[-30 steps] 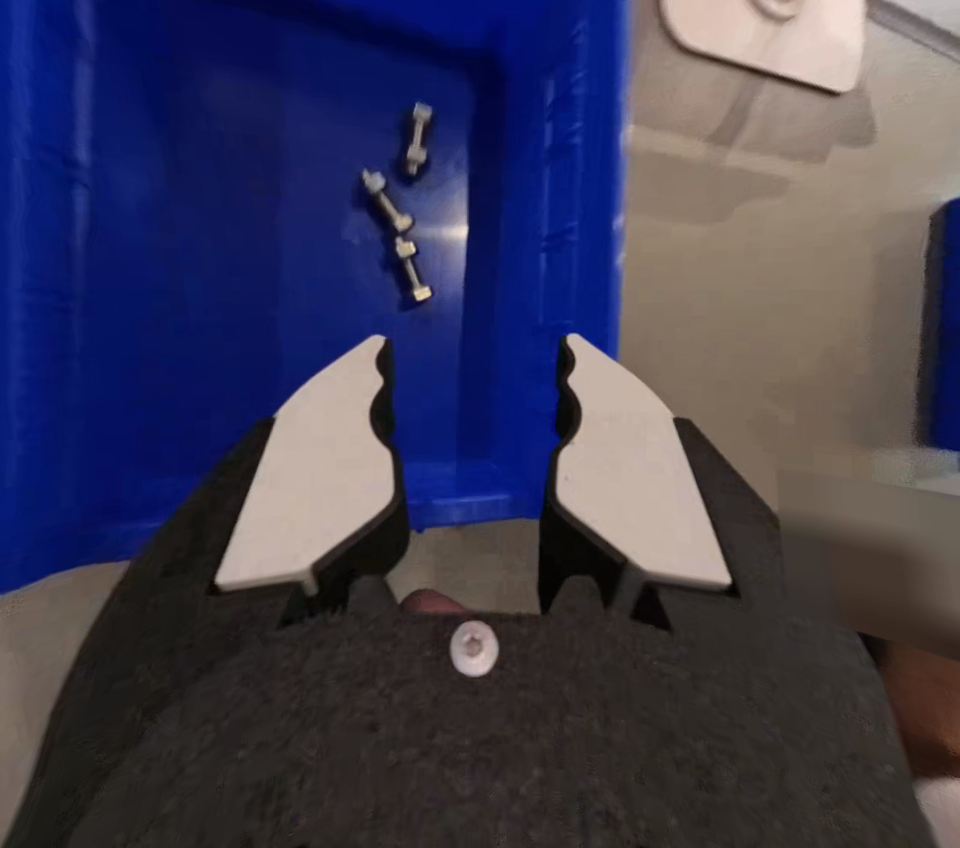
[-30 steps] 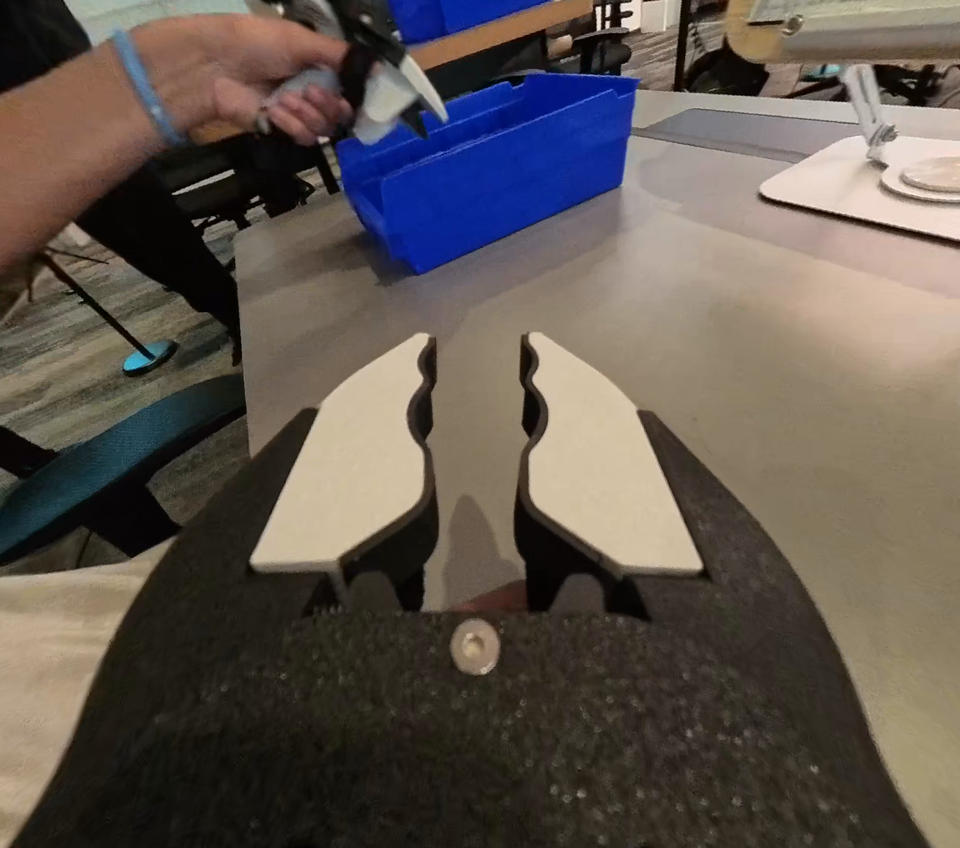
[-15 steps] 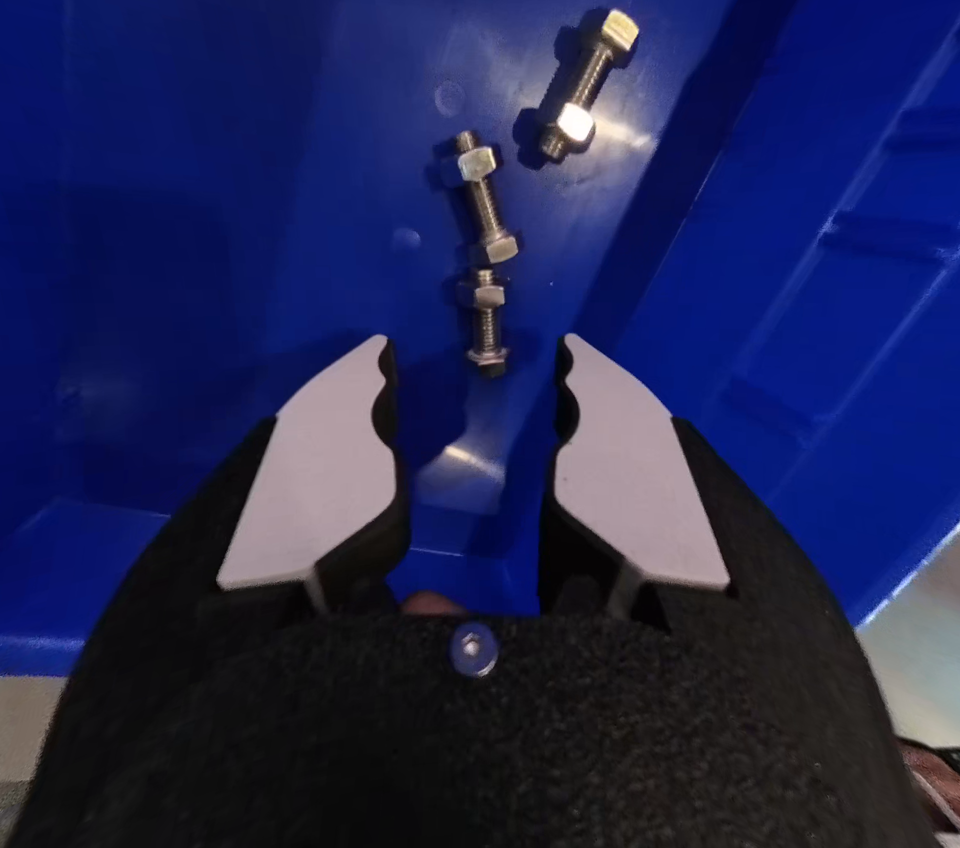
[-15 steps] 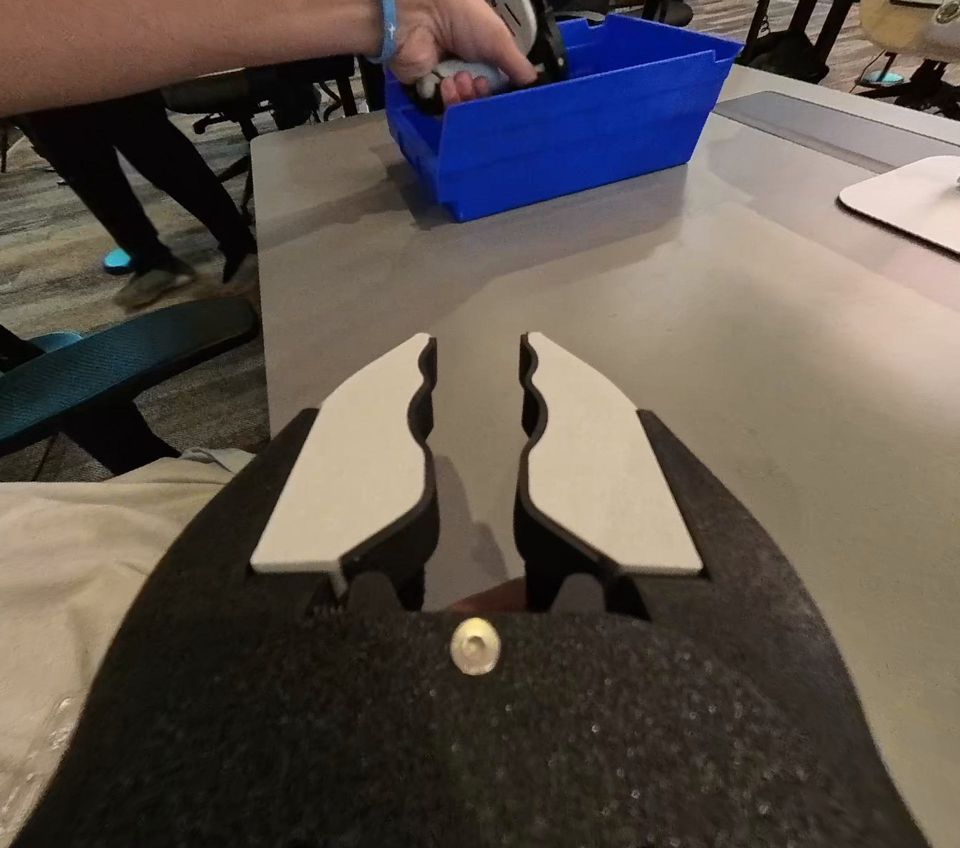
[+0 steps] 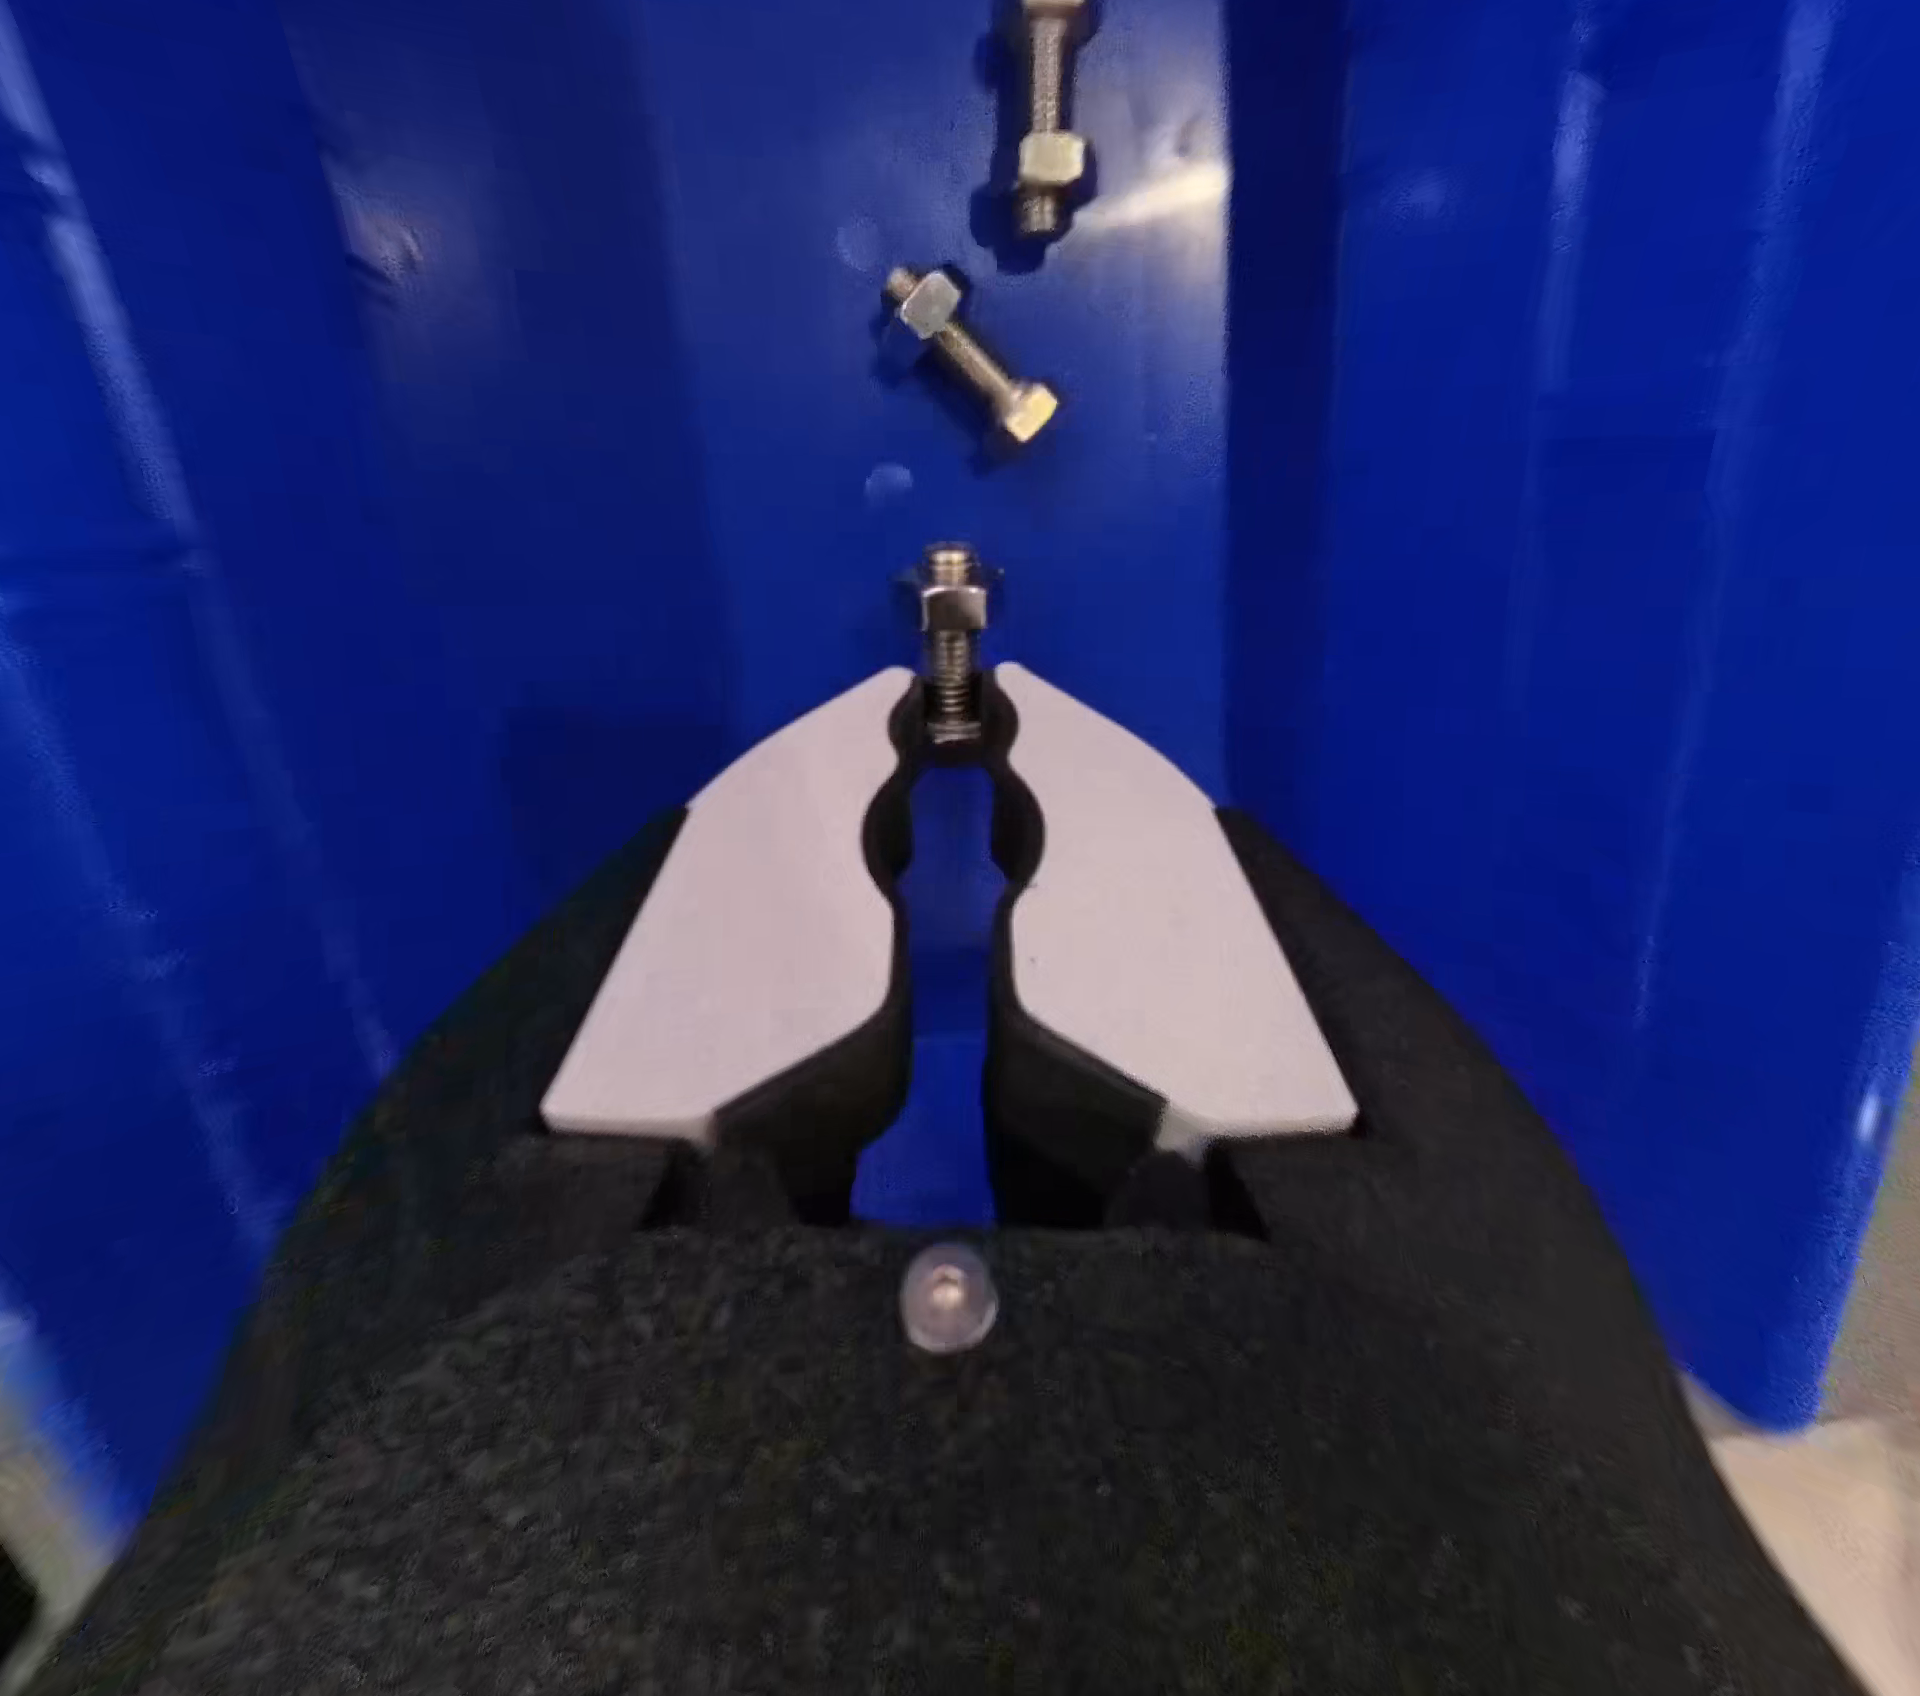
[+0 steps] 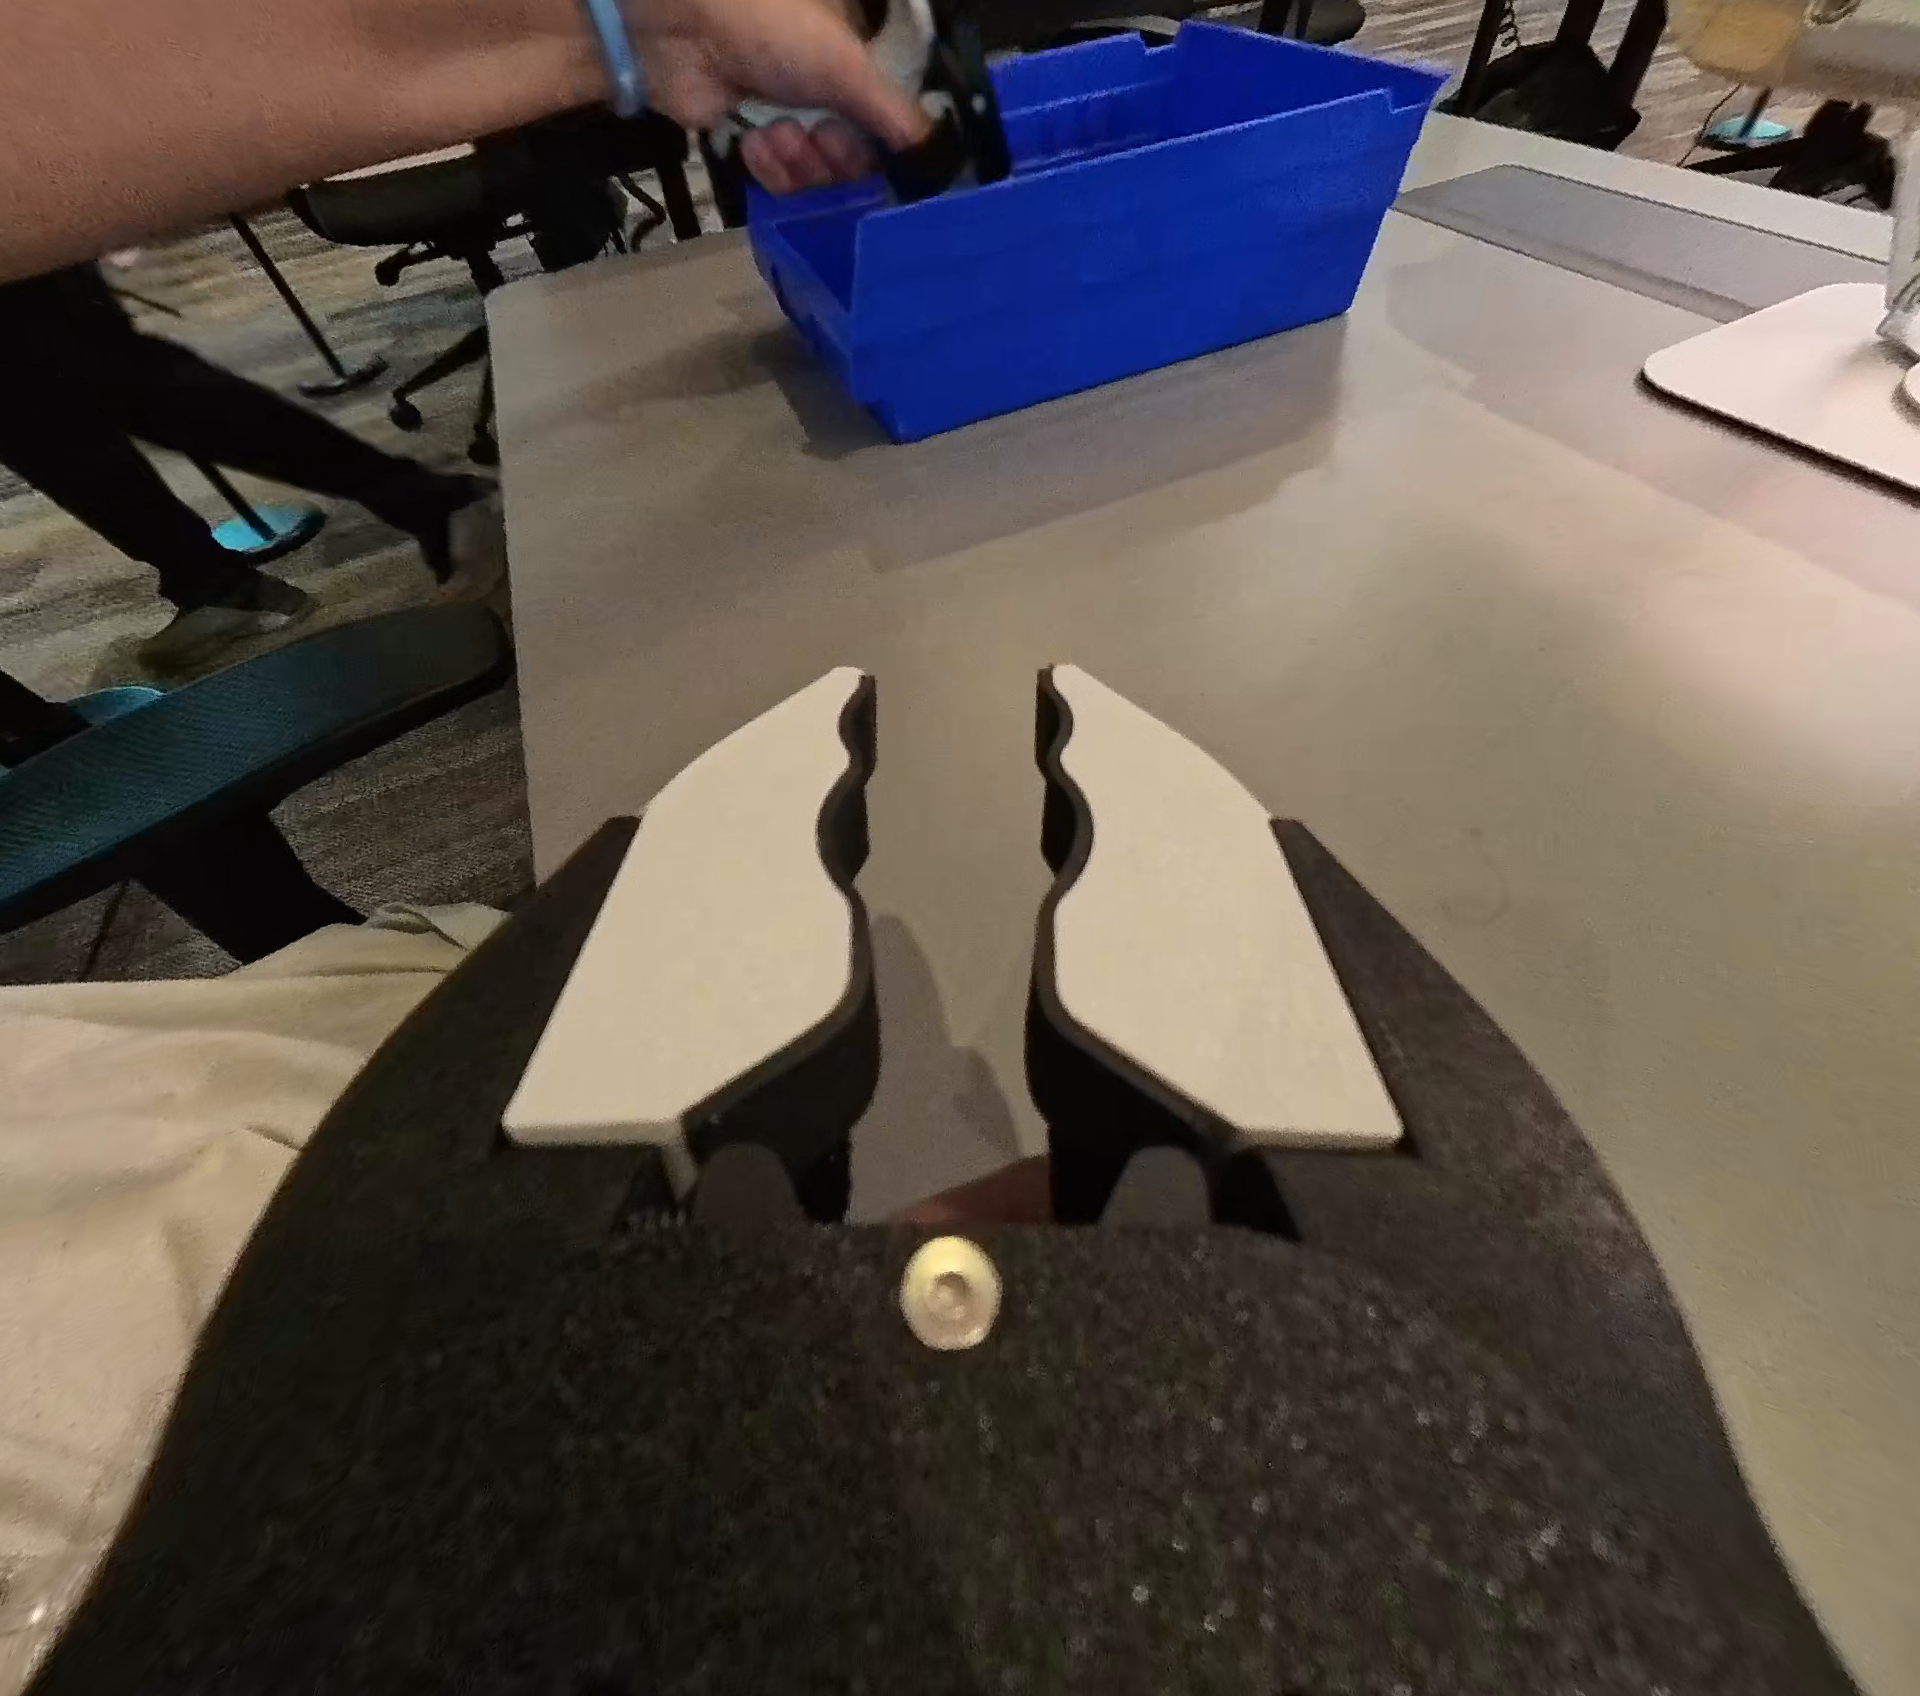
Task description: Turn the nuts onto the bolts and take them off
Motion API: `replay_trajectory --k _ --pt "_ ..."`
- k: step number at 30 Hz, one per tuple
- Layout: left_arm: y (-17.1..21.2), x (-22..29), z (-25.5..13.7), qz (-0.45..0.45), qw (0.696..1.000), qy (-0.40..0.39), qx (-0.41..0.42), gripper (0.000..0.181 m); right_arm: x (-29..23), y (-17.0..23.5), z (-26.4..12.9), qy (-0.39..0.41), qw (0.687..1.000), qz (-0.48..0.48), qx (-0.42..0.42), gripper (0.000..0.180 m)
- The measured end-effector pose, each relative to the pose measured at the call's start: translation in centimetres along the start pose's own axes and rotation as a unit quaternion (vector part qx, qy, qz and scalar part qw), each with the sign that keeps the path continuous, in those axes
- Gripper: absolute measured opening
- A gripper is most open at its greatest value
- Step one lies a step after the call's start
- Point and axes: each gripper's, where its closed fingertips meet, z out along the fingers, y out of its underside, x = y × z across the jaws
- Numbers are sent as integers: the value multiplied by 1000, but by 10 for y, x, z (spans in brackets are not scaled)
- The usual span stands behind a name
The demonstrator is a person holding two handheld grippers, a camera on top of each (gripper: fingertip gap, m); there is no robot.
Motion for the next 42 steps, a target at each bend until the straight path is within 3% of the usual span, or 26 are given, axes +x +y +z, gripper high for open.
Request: replay_trajectory --k 2,5,11,17,20,24,30,37,42 --pt "-4 1 -23 57 997 15 59 10 2 -3 -2 1 1000 3 4 28" --pt "-4 39 -67 152 967 111 171 10 11 -4 -4 11 1000 7 7 27" --pt "31 165 -135 312 852 267 324 9 28 -10 -5 5 999 25 20 26" --pt "53 291 -132 340 751 448 346 10 23 -50 -6 -58 993 16 104 30" --pt "40 326 -116 300 725 518 339 9 33 -69 -1 -62 983 63 163 37" --pt "36 339 -95 293 718 554 303 9 42 -56 6 -65 981 106 152 56" --pt "45 333 -94 281 705 580 296 9 28 -54 9 -89 978 91 163 58" --pt "59 349 -105 308 685 589 297 10 16 -59 38 -107 981 80 139 63" --pt "62 346 -103 319 692 574 301 9 15 -59 15 -88 983 69 147 61"
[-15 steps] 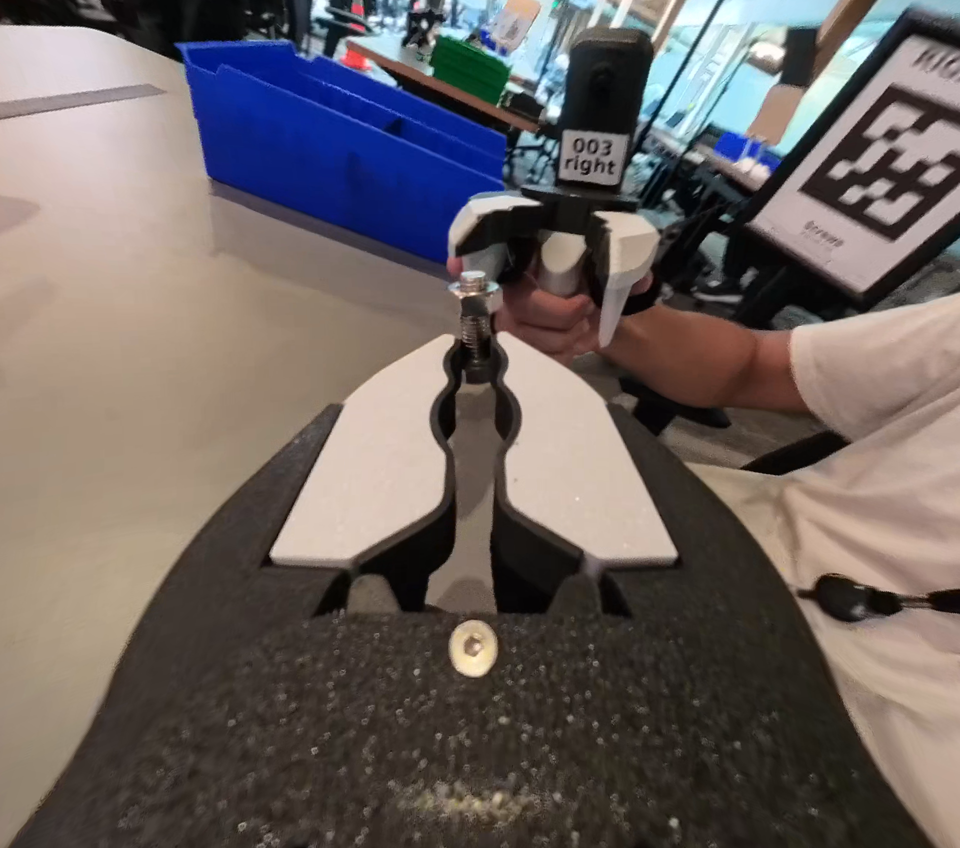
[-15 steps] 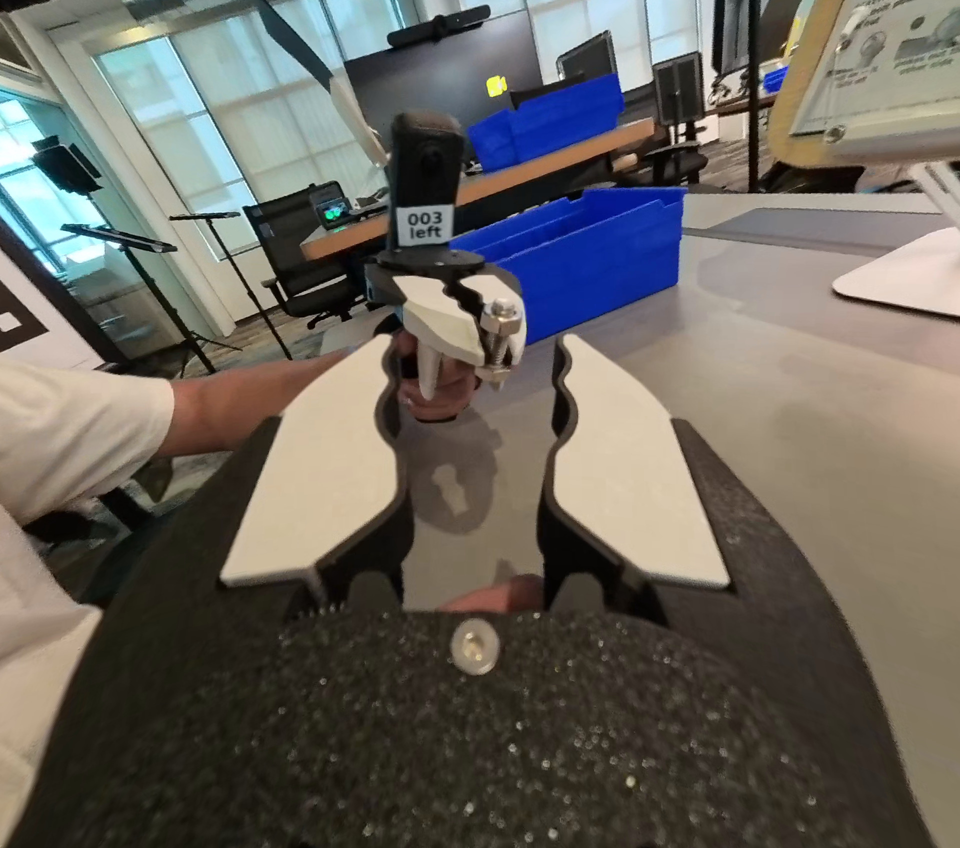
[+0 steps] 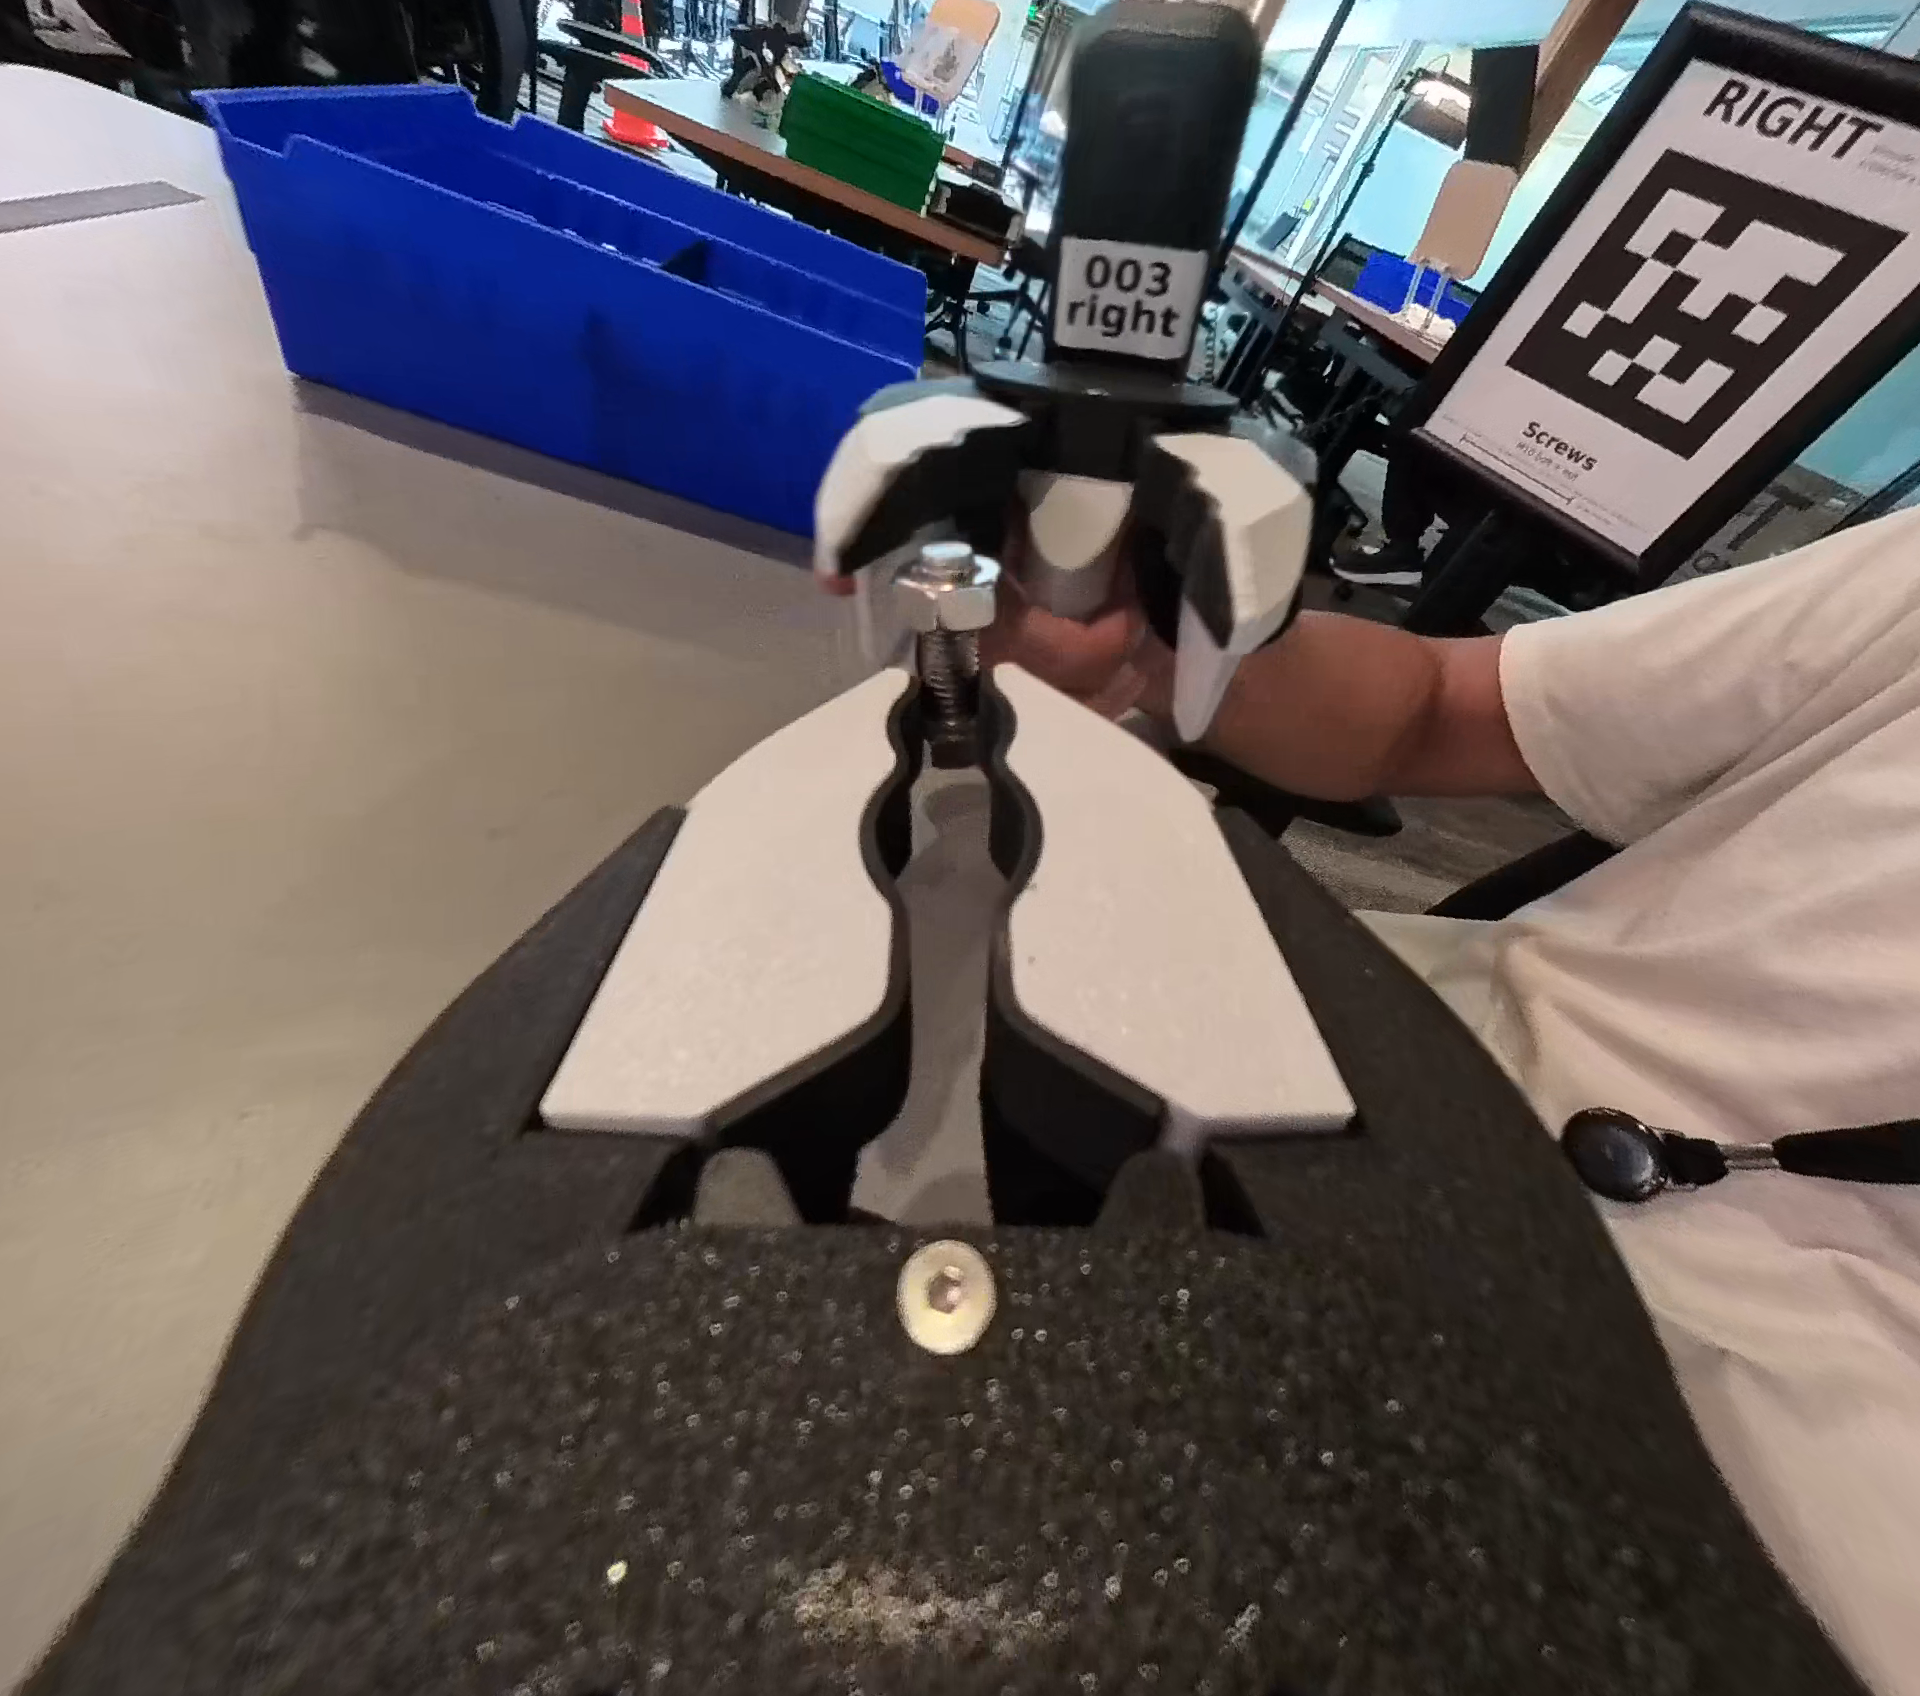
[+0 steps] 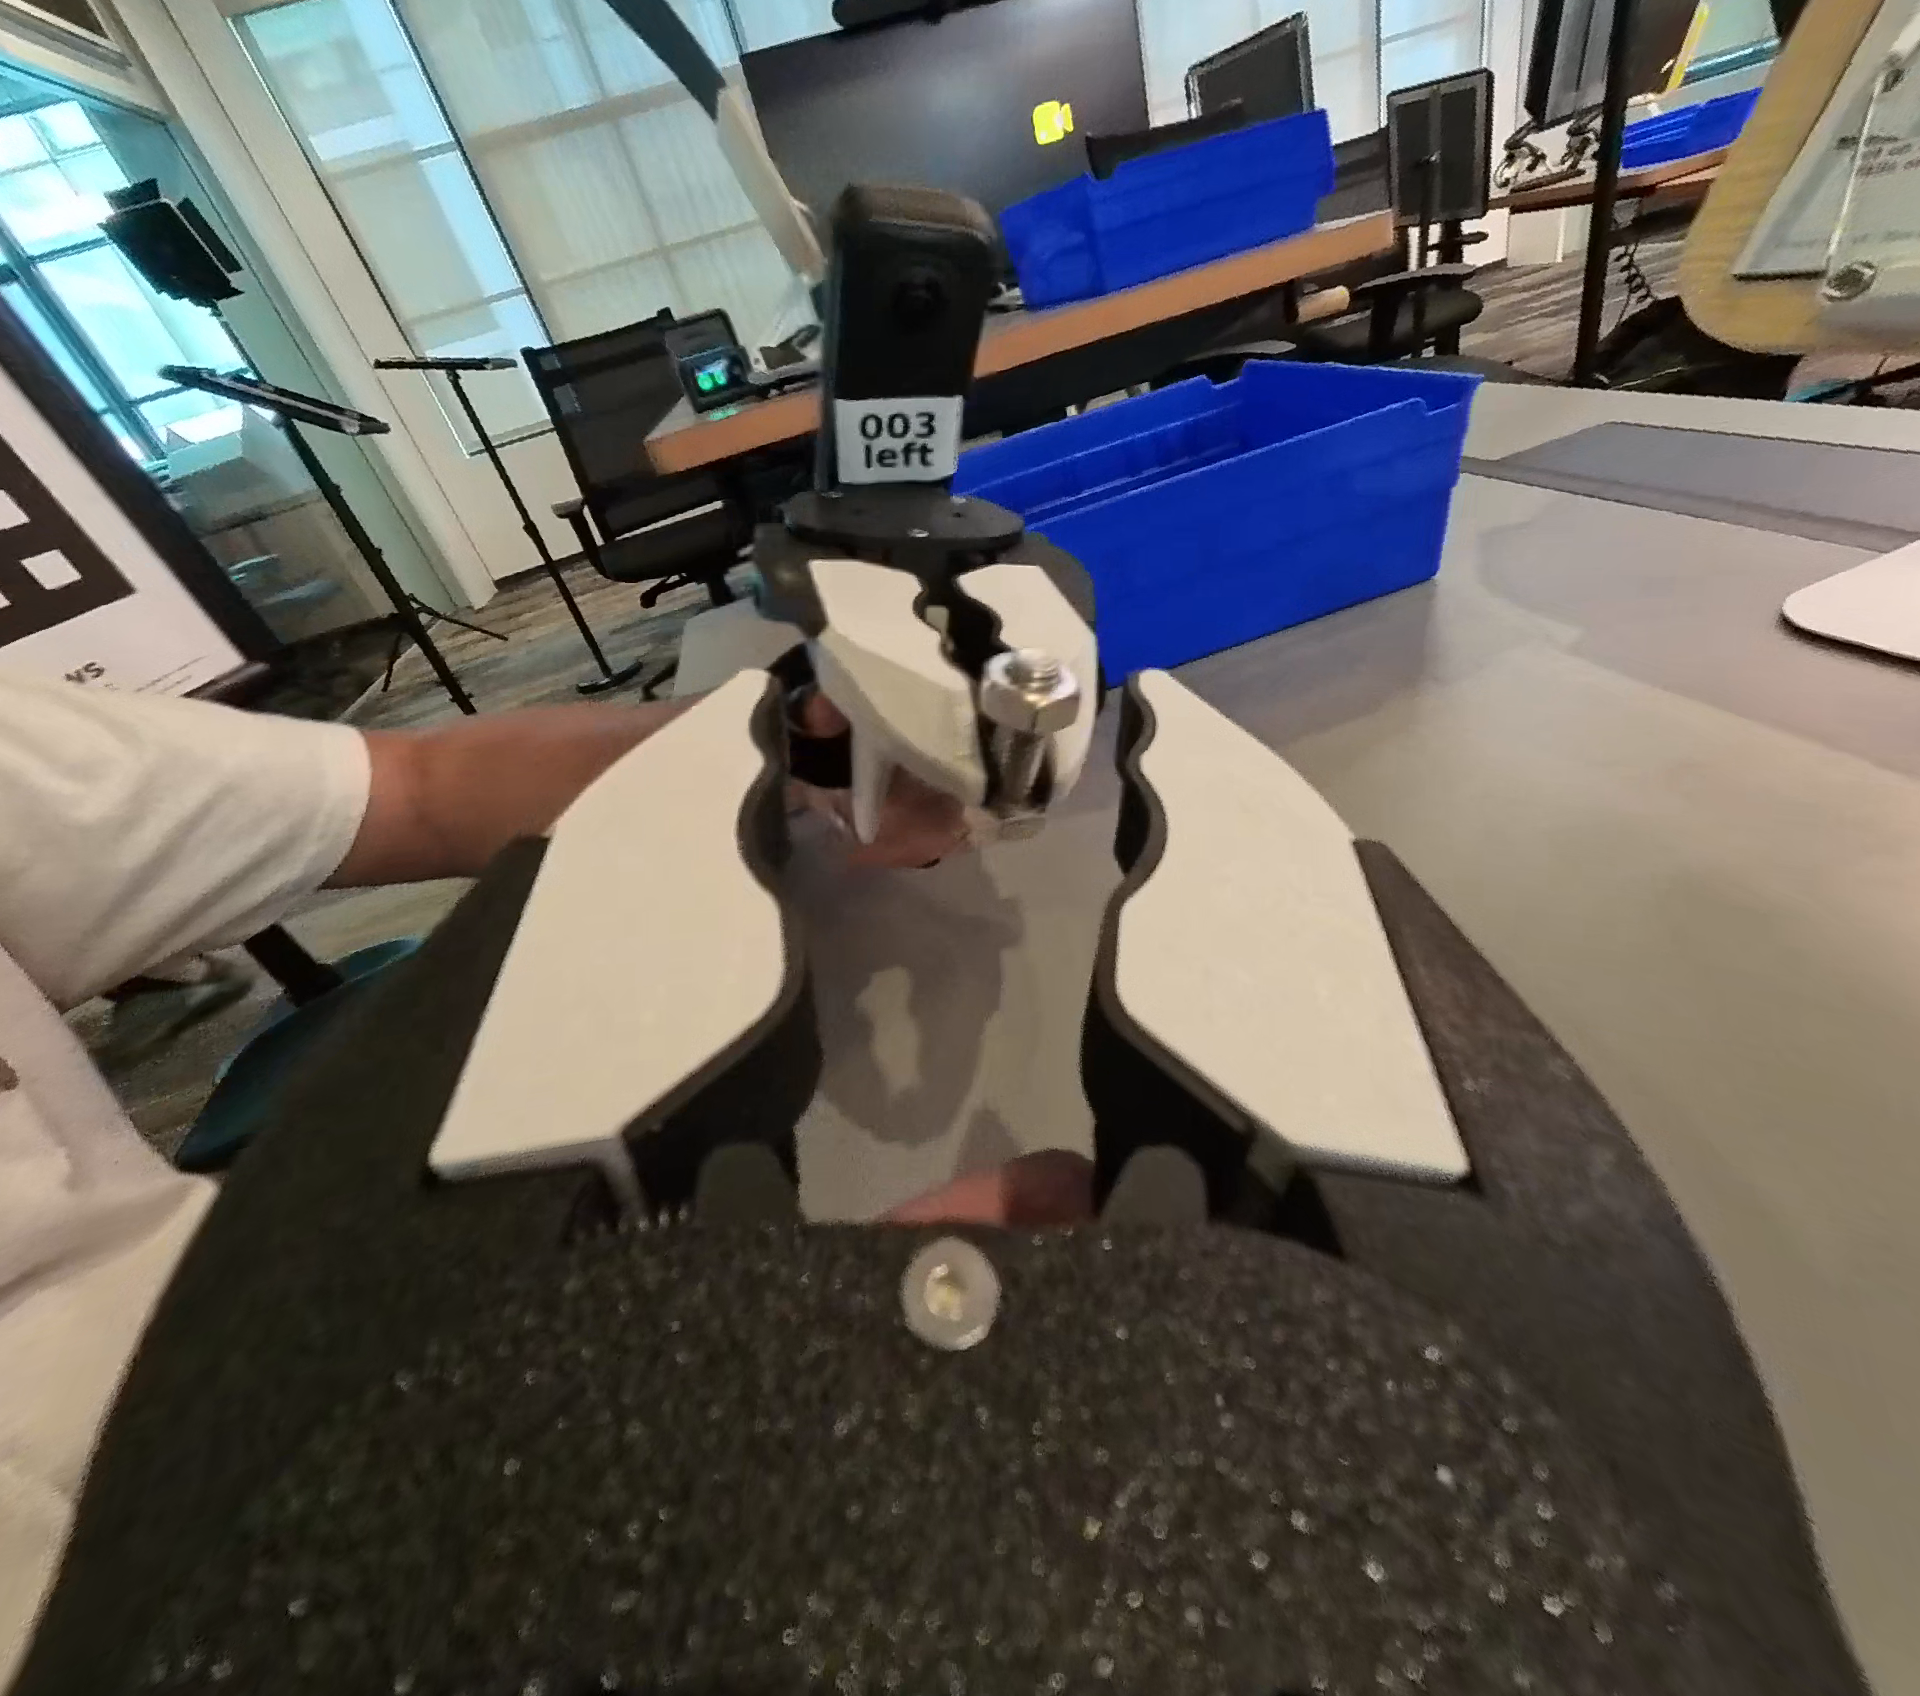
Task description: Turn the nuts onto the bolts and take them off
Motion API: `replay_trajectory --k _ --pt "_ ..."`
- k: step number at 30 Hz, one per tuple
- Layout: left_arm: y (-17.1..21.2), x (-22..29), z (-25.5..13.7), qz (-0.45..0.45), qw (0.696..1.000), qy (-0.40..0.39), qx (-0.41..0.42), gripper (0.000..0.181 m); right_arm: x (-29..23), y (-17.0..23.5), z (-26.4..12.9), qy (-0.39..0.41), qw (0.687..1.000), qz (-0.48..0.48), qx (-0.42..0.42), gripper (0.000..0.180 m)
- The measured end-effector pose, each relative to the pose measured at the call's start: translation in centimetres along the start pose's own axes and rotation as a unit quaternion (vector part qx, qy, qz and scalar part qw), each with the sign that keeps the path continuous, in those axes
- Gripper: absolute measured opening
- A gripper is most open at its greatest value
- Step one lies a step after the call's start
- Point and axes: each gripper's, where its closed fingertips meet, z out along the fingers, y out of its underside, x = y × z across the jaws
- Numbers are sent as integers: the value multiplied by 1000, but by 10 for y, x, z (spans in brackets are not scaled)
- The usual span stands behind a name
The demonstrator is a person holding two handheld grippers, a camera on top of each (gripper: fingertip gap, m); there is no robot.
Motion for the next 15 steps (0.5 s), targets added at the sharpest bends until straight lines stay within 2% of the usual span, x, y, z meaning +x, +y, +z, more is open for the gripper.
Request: replay_trajectory --k 6,12,15 --pt "2 2 5 -4 1000 9 -4 9 -2 8 20 -18 1000 10 -12 63" --pt "-1 1 1 0 1000 4 0 9 0 1 -10 3 1000 8 8 59" --pt "-3 -1 1 -5 1000 6 3 9 -9 3 3 -16 1000 9 4 66"
